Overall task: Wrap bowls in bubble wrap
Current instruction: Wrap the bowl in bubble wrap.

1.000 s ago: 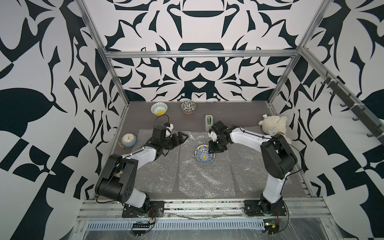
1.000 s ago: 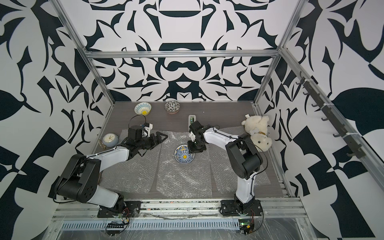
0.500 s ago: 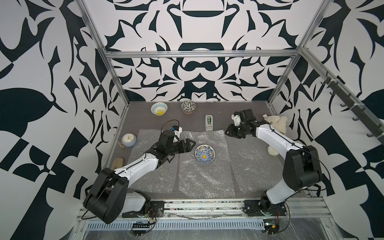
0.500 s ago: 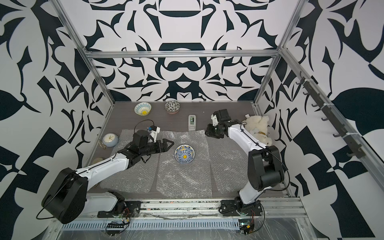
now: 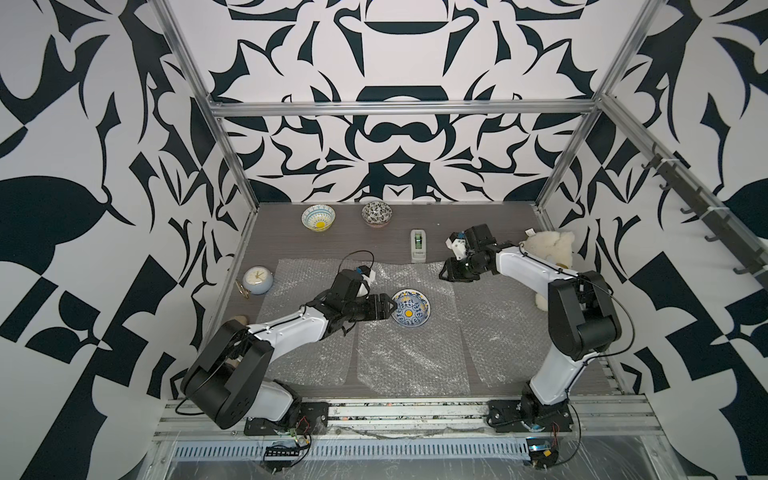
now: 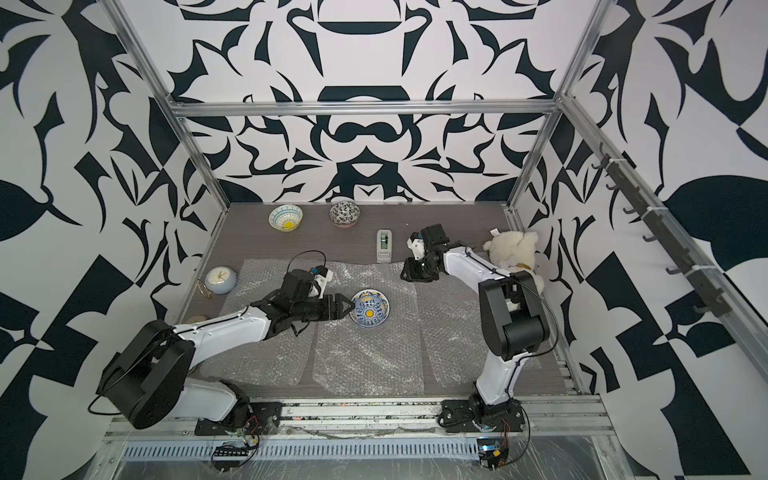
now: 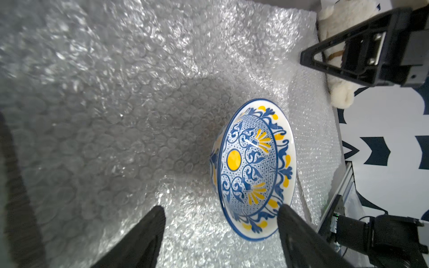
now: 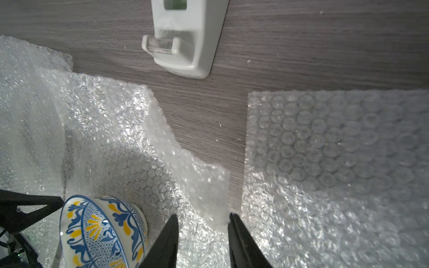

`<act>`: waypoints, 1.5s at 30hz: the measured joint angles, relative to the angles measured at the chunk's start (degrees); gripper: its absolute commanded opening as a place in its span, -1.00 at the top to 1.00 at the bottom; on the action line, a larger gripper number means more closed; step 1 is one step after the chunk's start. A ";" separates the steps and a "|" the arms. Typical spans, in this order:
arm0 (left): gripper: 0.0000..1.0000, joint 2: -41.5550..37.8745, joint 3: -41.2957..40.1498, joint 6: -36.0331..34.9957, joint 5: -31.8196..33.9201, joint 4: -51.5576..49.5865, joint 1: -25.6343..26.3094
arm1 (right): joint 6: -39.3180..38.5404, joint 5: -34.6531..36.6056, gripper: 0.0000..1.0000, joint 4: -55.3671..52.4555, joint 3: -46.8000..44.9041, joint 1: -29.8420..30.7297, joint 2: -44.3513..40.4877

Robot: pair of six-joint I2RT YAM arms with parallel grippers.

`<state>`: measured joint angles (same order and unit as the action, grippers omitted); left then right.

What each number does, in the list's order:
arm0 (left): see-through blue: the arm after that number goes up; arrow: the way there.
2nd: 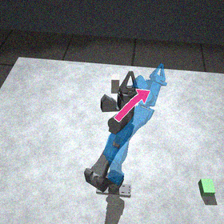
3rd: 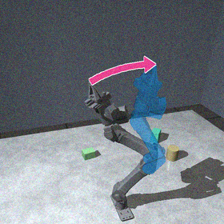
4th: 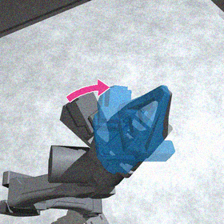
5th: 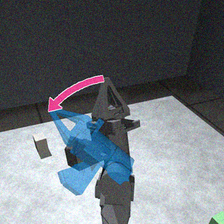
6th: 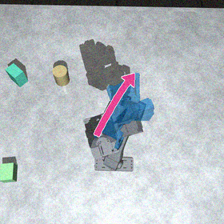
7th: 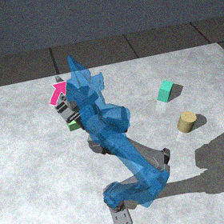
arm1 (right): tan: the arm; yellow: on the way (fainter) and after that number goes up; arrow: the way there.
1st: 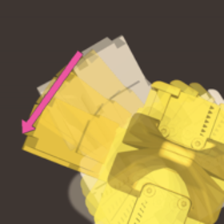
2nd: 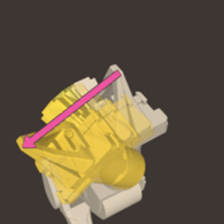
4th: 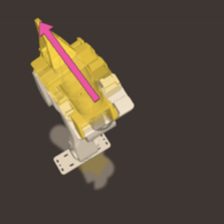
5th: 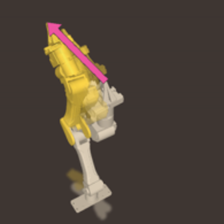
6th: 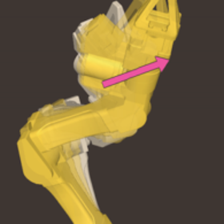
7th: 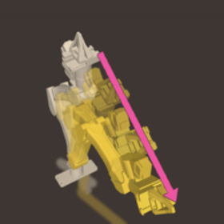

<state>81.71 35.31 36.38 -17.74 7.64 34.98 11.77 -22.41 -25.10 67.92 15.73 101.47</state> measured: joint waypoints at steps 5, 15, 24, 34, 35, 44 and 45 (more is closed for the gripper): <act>-0.58 0.63 0.37 0.00 -0.04 0.07 0.28 | -0.61 2.14 0.11 0.33 0.09 -0.50 0.48; -0.55 1.51 0.37 0.72 -0.04 1.46 0.35 | -1.79 1.64 0.10 1.11 5.53 -1.25 5.11; -0.48 2.19 0.37 1.73 0.07 2.62 0.76 | -2.25 -1.09 0.81 0.96 6.21 -1.40 6.80; -0.47 2.23 0.37 2.29 3.04 2.69 0.76 | -2.03 -4.44 1.00 -3.32 6.23 1.25 -0.17; -0.47 1.97 0.35 2.67 3.52 2.69 0.79 | -1.70 -4.76 1.00 -3.74 6.16 2.21 -1.36; -0.59 -4.98 -1.99 6.43 9.51 2.91 2.29 | 1.64 -3.98 1.00 -6.32 3.80 14.80 -6.64; -0.62 -5.64 -2.21 6.64 10.14 2.86 2.58 | 2.12 -4.00 1.00 -6.23 3.13 16.06 -6.60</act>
<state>76.07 33.10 43.03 -7.60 10.50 37.56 13.89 -26.41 -31.33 71.05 31.79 94.87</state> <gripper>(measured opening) 0.783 0.049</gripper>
